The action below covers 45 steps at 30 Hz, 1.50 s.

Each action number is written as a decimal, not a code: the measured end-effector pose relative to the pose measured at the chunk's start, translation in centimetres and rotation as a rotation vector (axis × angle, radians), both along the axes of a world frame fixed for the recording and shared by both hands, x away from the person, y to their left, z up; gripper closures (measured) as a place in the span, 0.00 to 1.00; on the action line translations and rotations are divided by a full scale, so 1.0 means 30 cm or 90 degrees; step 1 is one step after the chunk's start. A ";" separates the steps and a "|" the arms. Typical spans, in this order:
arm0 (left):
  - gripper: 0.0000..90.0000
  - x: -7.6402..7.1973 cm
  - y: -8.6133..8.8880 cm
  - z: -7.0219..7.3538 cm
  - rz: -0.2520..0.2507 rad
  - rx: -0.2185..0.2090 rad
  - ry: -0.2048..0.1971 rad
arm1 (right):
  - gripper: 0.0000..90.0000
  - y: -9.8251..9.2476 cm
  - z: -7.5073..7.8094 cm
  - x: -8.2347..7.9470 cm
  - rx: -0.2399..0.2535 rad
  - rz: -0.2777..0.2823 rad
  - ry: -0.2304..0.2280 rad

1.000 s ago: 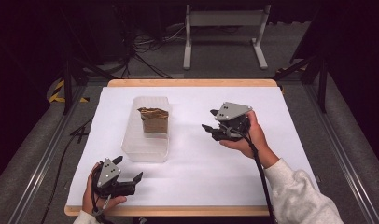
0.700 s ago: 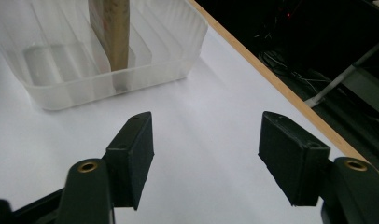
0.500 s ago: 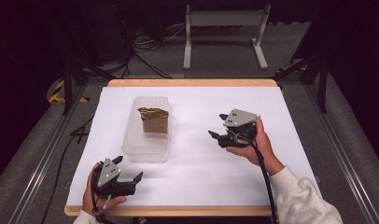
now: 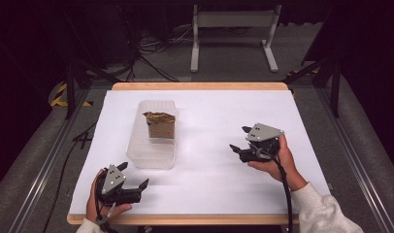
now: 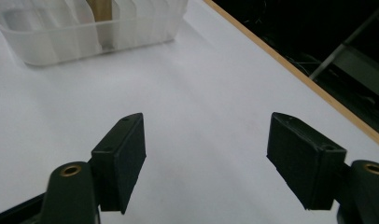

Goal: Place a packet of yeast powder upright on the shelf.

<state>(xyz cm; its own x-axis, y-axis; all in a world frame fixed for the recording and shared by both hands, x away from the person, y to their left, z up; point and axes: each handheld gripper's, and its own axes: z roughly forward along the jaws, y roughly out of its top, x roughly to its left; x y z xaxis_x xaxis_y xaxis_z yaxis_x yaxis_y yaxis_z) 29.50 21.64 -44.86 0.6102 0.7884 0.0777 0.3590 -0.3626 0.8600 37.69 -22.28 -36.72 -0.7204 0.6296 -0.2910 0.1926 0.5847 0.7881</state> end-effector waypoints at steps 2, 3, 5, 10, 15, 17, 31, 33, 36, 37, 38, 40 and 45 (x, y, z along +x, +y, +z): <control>0.11 -0.001 -0.002 0.000 0.001 0.000 0.000 | 0.30 -0.025 -0.013 -0.006 0.001 -0.014 -0.002; 0.11 0.000 -0.002 0.000 0.000 0.001 -0.001 | 0.30 -0.037 -0.017 -0.008 0.004 -0.017 0.000; 0.11 0.000 -0.001 0.000 0.001 0.001 -0.001 | 0.30 -0.060 -0.022 -0.013 0.003 -0.022 0.000; 0.11 -0.001 -0.001 0.001 0.000 0.001 0.000 | 0.28 -0.119 -0.039 -0.028 0.005 -0.045 -0.003; 0.11 -0.001 0.000 0.001 0.000 0.000 -0.001 | 0.26 -0.176 -0.055 -0.050 0.015 -0.088 -0.029; 0.11 -0.001 -0.001 0.001 -0.001 0.001 0.000 | 0.25 -0.200 -0.059 -0.058 0.023 -0.096 -0.027; 0.11 -0.001 -0.003 0.001 -0.002 0.003 0.000 | 0.20 -0.328 -0.104 -0.149 0.027 -0.136 -0.029; 0.11 0.000 -0.004 0.001 -0.002 0.005 0.001 | 0.20 -0.345 -0.114 -0.166 0.030 -0.136 -0.035; 0.11 0.001 -0.005 0.000 -0.002 0.005 0.002 | 0.20 -0.368 -0.132 -0.189 0.035 -0.138 -0.038; 0.11 0.001 -0.005 0.000 -0.002 0.005 0.002 | 0.19 -0.373 -0.135 -0.193 0.037 -0.138 -0.038; 0.11 0.001 -0.005 0.000 -0.002 0.005 0.002 | 0.19 -0.379 -0.140 -0.200 0.042 -0.140 -0.041; 0.11 0.001 -0.005 0.000 -0.002 0.005 0.002 | 0.19 -0.394 -0.153 -0.214 0.057 -0.145 -0.043; 0.11 0.003 -0.006 -0.001 -0.001 0.009 0.002 | 0.18 -0.415 -0.160 -0.235 0.058 -0.149 -0.054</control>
